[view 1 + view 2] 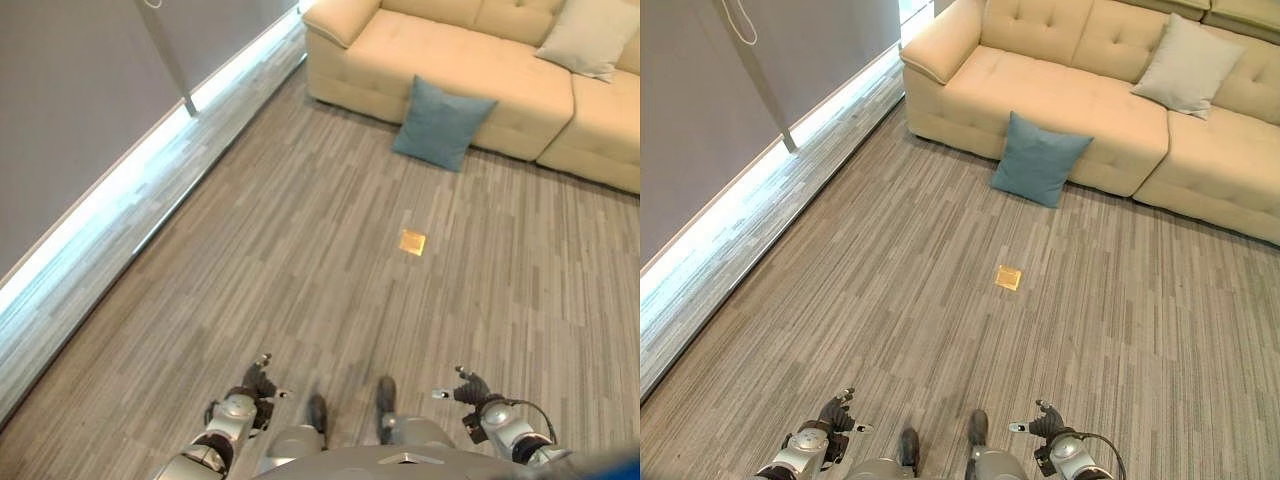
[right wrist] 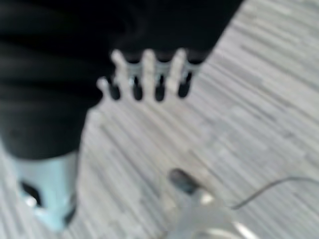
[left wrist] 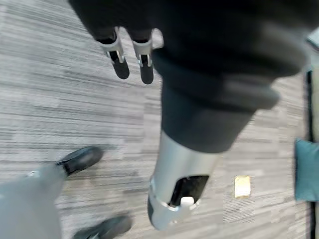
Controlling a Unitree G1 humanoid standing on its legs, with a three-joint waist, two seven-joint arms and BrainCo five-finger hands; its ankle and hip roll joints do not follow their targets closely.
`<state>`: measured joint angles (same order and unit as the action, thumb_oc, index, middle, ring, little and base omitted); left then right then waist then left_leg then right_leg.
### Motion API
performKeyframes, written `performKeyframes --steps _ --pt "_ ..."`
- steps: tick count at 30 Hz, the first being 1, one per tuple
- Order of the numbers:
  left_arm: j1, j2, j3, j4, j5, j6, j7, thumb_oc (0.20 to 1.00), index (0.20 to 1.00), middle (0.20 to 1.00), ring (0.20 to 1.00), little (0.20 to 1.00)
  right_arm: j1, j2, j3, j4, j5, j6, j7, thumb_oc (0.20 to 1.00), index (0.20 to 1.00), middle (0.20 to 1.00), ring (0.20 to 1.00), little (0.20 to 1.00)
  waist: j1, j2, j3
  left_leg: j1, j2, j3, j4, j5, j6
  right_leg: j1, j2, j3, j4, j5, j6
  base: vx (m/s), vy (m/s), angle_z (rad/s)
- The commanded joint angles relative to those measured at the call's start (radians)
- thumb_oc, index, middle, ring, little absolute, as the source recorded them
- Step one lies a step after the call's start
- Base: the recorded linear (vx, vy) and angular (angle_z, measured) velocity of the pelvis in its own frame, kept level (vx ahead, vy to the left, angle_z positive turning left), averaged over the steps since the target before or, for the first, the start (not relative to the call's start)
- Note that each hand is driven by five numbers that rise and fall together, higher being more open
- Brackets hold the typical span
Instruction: Pick up all the scattered cushions and arrange them neatly on the sofa.
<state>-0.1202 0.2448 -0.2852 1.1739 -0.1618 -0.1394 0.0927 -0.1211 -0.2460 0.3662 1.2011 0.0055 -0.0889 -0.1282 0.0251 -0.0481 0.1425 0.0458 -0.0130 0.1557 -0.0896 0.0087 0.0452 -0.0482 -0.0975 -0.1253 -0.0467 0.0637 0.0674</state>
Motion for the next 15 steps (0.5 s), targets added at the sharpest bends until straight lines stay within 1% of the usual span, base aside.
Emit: performKeyframes --steps 1,2,3,4,5,6,7,8,9,10,11,12,13,14,15 --pt "-0.005 -0.030 -0.001 0.055 0.058 -0.015 0.006 1.000 1.000 1.000 1.000 1.000 0.002 -0.044 0.031 0.018 -0.027 -0.014 -0.013 1.000 1.000 1.000 1.000 1.000 -0.007 -0.002 -0.029 0.002 -0.014 -0.154 0.058 -0.135 -0.017 0.005 0.039 0.013 0.024 -0.089 -0.001 0.17 -0.237 0.06" --pt "-0.003 -0.029 -0.001 0.059 0.060 -0.013 0.004 1.000 1.000 1.000 1.000 1.000 0.007 -0.045 0.031 0.014 -0.025 -0.014 -0.011 1.000 1.000 1.000 1.000 1.000 -0.012 -0.003 -0.030 0.010 -0.005 -0.155 0.065 -0.143 -0.025 0.011 0.044 0.014 0.027 -0.097 -0.008 0.09 -0.150 0.13" --pt "-0.003 -0.029 -0.001 0.059 0.060 -0.013 0.004 1.000 1.000 1.000 1.000 1.000 0.007 -0.045 0.031 0.014 -0.025 -0.014 -0.011 1.000 1.000 1.000 1.000 1.000 -0.012 -0.003 -0.029 0.010 -0.004 -0.155 0.065 -0.143 -0.026 0.012 0.045 0.013 0.028 -0.097 -0.008 0.08 -0.163 0.05" --pt "0.000 -0.028 0.003 0.061 0.054 -0.014 0.003 1.000 1.000 1.000 1.000 1.000 0.013 -0.046 0.028 0.011 -0.019 -0.014 -0.009 1.000 1.000 1.000 1.000 1.000 -0.017 -0.004 -0.026 0.010 0.006 -0.157 0.094 -0.156 -0.035 0.018 0.048 0.018 0.032 -0.105 -0.016 0.04 -0.082 0.08" --pt "0.000 -0.028 0.003 0.061 0.054 -0.014 0.003 1.000 1.000 1.000 1.000 1.000 0.013 -0.046 0.028 0.011 -0.019 -0.014 -0.009 1.000 1.000 1.000 1.000 1.000 -0.017 -0.004 -0.026 0.010 0.006 -0.157 0.094 -0.156 -0.035 0.018 0.048 0.018 0.032 -0.105 -0.016 0.09 -0.299 0.07" --pt "0.008 -0.029 0.016 0.066 0.039 -0.012 0.007 1.000 1.000 1.000 1.000 1.000 0.025 -0.052 0.022 0.003 -0.005 -0.020 -0.010 1.000 1.000 1.000 1.000 1.000 -0.025 -0.016 0.000 -0.070 0.034 -0.135 0.328 -0.138 -0.074 0.053 0.052 0.019 0.033 -0.123 -0.044 0.05 -0.298 0.13" --pt "0.003 -0.031 0.021 0.067 0.030 -0.010 0.013 1.000 1.000 1.000 1.000 1.000 0.020 -0.056 0.020 0.001 0.001 -0.019 -0.012 1.000 1.000 1.000 1.000 1.000 -0.021 -0.023 0.020 -0.117 0.042 -0.133 0.421 -0.102 -0.082 0.061 0.051 0.022 0.039 -0.127 -0.055 0.07 -0.358 0.22" --pt "0.002 -0.035 0.021 0.067 0.025 -0.011 0.016 1.000 1.000 1.000 1.000 1.000 0.015 -0.061 0.019 -0.002 0.008 -0.016 -0.015 1.000 1.000 1.000 1.000 1.000 -0.017 -0.026 0.028 -0.152 0.043 -0.134 0.484 -0.085 -0.081 0.072 0.051 0.023 0.040 -0.135 -0.064 0.04 -0.186 0.17" --pt "0.002 -0.036 0.018 0.065 0.026 -0.010 0.018 1.000 1.000 1.000 1.000 1.000 0.013 -0.065 0.017 -0.006 0.012 -0.016 -0.017 1.000 1.000 1.000 1.000 1.000 -0.014 -0.031 0.036 -0.202 0.040 -0.128 0.547 -0.079 -0.076 0.081 0.048 0.025 0.042 -0.141 -0.073 0.09 -0.147 0.09" --pt "0.001 -0.037 0.015 0.064 0.026 -0.010 0.018 1.000 1.000 1.000 1.000 1.000 0.013 -0.069 0.016 -0.010 0.016 -0.017 -0.018 1.000 1.000 1.000 1.000 1.000 -0.009 -0.035 0.037 -0.234 0.026 -0.124 0.552 -0.086 -0.068 0.088 0.048 0.031 0.043 -0.148 -0.075 0.13 -0.108 -0.19" --pt "0.002 -0.038 0.015 0.066 0.022 -0.008 0.018 1.000 1.000 1.000 1.000 1.000 0.010 -0.070 0.012 -0.012 0.024 -0.016 -0.020 1.000 1.000 1.000 1.000 1.000 -0.001 -0.036 0.034 -0.263 0.001 -0.125 0.529 -0.093 -0.061 0.098 0.050 0.037 0.039 -0.153 -0.073 0.23 -0.078 -0.17" --pt "0.010 -0.040 0.014 0.067 0.019 -0.007 0.018 1.000 1.000 1.000 1.000 1.000 0.010 -0.073 0.011 -0.015 0.031 -0.016 -0.021 1.000 1.000 1.000 1.000 1.000 0.016 -0.033 0.033 -0.276 -0.034 -0.133 0.480 -0.121 -0.046 0.119 0.057 0.051 0.032 -0.165 -0.070 0.25 -0.034 -0.24" --pt "0.013 -0.042 0.016 0.068 0.015 -0.006 0.017 1.000 1.000 1.000 1.000 1.000 0.007 -0.074 0.008 -0.016 0.036 -0.020 -0.023 1.000 1.000 1.000 1.000 1.000 0.025 -0.029 0.025 -0.276 -0.058 -0.149 0.431 -0.116 -0.041 0.125 0.065 0.061 0.027 -0.171 -0.066 0.28 -0.018 -0.21" --pt "0.018 -0.044 0.016 0.069 0.014 -0.007 0.018 1.000 1.000 1.000 1.000 1.000 0.007 -0.076 0.007 -0.014 0.041 -0.021 -0.025 1.000 1.000 1.000 1.000 1.000 0.035 -0.023 0.021 -0.285 -0.077 -0.167 0.380 -0.094 -0.041 0.139 0.077 0.072 0.022 -0.180 -0.064 0.25 -0.010 -0.29" --pt "0.021 -0.045 0.016 0.071 0.014 -0.006 0.017 1.000 1.000 1.000 1.000 1.000 0.006 -0.077 0.005 -0.011 0.047 -0.021 -0.025 1.000 1.000 1.000 1.000 1.000 0.043 -0.017 0.016 -0.290 -0.088 -0.181 0.330 -0.072 -0.042 0.152 0.089 0.083 0.017 -0.186 -0.066 0.28 -0.024 -0.17"
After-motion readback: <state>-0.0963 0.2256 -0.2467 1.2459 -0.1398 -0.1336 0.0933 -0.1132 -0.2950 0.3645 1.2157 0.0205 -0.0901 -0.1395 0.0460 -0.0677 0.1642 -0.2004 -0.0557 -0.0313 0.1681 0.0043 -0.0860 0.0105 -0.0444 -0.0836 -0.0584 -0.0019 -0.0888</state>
